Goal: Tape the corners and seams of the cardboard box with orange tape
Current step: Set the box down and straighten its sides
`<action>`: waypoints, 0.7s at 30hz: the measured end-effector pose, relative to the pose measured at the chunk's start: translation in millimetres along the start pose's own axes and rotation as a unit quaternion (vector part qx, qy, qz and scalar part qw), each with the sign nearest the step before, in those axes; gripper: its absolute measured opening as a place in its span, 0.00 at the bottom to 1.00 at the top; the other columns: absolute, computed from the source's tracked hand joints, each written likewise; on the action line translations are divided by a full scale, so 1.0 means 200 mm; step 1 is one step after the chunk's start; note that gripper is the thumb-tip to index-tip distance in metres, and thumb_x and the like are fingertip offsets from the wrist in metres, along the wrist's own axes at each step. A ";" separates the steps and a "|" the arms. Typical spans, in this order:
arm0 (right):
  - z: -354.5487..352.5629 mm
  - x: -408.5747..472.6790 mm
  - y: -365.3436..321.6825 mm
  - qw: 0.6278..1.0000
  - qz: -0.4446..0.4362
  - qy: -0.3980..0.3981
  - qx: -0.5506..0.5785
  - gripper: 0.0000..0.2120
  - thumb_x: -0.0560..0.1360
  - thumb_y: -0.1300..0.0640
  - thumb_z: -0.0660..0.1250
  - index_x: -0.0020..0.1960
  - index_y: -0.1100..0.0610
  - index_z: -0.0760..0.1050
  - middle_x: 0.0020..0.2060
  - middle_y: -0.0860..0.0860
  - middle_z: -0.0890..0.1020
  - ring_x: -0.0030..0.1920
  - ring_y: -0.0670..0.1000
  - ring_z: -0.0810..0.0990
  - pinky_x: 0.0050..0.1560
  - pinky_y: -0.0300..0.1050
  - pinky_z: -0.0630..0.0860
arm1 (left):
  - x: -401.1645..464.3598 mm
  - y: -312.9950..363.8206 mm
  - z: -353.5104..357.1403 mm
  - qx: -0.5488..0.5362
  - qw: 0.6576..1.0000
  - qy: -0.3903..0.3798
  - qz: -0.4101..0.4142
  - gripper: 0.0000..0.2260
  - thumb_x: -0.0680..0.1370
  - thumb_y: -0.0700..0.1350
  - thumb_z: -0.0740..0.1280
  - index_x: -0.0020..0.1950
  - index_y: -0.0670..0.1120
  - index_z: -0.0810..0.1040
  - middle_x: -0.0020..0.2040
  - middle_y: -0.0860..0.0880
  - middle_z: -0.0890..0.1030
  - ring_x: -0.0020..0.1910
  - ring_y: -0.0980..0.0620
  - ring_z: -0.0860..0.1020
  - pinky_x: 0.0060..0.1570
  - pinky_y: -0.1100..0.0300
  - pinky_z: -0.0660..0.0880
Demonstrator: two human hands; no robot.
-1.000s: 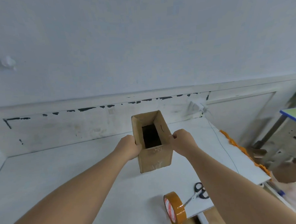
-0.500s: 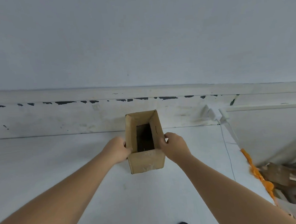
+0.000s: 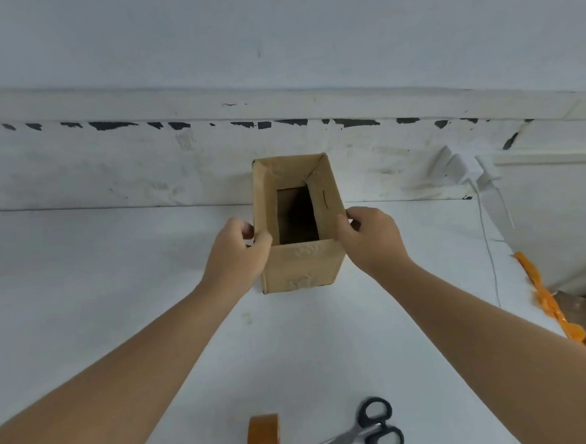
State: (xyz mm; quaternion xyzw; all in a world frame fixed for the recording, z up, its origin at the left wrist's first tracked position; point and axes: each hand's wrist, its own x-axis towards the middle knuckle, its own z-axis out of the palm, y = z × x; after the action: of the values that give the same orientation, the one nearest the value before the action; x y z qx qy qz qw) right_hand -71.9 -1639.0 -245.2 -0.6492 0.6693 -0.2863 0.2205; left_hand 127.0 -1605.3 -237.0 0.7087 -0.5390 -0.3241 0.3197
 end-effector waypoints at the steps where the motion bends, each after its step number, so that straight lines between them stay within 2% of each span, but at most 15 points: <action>1: 0.00 -0.01 0.00 1.000 -0.004 0.002 0.002 0.16 0.72 0.53 0.57 0.27 0.56 0.64 0.21 0.49 0.67 0.24 0.48 0.64 0.26 0.41 0.62 | 0.00 -0.02 0.01 -0.011 1.000 0.003 0.001 0.09 0.77 0.51 0.61 0.52 0.47 0.71 0.46 0.51 0.76 0.42 0.54 0.75 0.34 0.61 0.66; 3: 0.01 -0.02 0.00 1.000 -0.010 0.002 0.005 0.15 0.71 0.53 0.57 0.29 0.60 0.68 0.24 0.56 0.74 0.26 0.50 0.68 0.28 0.43 0.66 | -0.01 -0.07 0.02 -0.025 1.000 0.006 0.003 0.09 0.76 0.52 0.61 0.51 0.48 0.70 0.46 0.50 0.76 0.42 0.52 0.75 0.35 0.59 0.69; 5: 0.01 -0.03 0.01 1.000 -0.014 -0.008 0.001 0.15 0.70 0.53 0.58 0.33 0.65 0.72 0.30 0.62 0.80 0.27 0.51 0.72 0.29 0.43 0.68 | 0.00 -0.11 0.03 -0.047 0.999 0.000 0.009 0.10 0.74 0.53 0.61 0.50 0.48 0.70 0.46 0.50 0.76 0.45 0.50 0.76 0.43 0.53 0.76; 8: -0.01 -0.05 0.04 0.999 -0.019 -0.025 0.009 0.14 0.70 0.56 0.57 0.33 0.67 0.71 0.27 0.59 0.82 0.27 0.51 0.74 0.27 0.40 0.66 | -0.01 -0.14 0.05 -0.064 0.998 -0.009 0.018 0.16 0.72 0.57 0.60 0.55 0.51 0.68 0.48 0.52 0.75 0.49 0.51 0.76 0.54 0.46 0.77; 11: -0.01 -0.09 0.07 0.999 -0.042 -0.011 0.015 0.15 0.70 0.56 0.57 0.33 0.66 0.73 0.23 0.55 0.80 0.27 0.54 0.78 0.30 0.41 0.67 | -0.06 -0.17 0.07 -0.059 0.997 0.003 0.055 0.20 0.72 0.58 0.58 0.63 0.53 0.66 0.50 0.50 0.77 0.49 0.50 0.78 0.52 0.47 0.78; 15: 0.01 -0.22 0.11 0.997 -0.064 0.037 0.021 0.13 0.70 0.56 0.57 0.39 0.62 0.76 0.24 0.56 0.82 0.29 0.56 0.82 0.31 0.41 0.70 | -0.20 -0.20 0.12 -0.076 0.991 0.030 0.105 0.11 0.75 0.51 0.55 0.53 0.49 0.71 0.45 0.48 0.78 0.46 0.47 0.80 0.49 0.49 0.79; 17: 0.00 -0.32 0.12 0.996 -0.059 0.055 0.025 0.12 0.69 0.57 0.55 0.43 0.62 0.75 0.24 0.58 0.82 0.28 0.57 0.81 0.31 0.42 0.71 | -0.31 -0.20 0.15 -0.074 0.991 0.043 0.106 0.13 0.76 0.50 0.54 0.52 0.46 0.73 0.45 0.46 0.78 0.46 0.46 0.80 0.49 0.49 0.80; 21: -0.04 -0.58 0.14 0.998 -0.052 0.041 0.020 0.09 0.70 0.56 0.55 0.38 0.60 0.70 0.25 0.60 0.80 0.25 0.55 0.75 0.29 0.41 0.68 | -0.56 -0.22 0.19 -0.052 0.995 0.027 0.081 0.18 0.78 0.49 0.52 0.60 0.44 0.75 0.53 0.42 0.80 0.50 0.44 0.80 0.51 0.49 0.79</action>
State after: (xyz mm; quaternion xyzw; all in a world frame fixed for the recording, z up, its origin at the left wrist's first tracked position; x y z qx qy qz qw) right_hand -91.5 -1522.9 -267.9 -0.6662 0.6371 -0.3375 0.1908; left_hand 97.2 -1491.7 -281.1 0.6534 -0.5686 -0.3054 0.3956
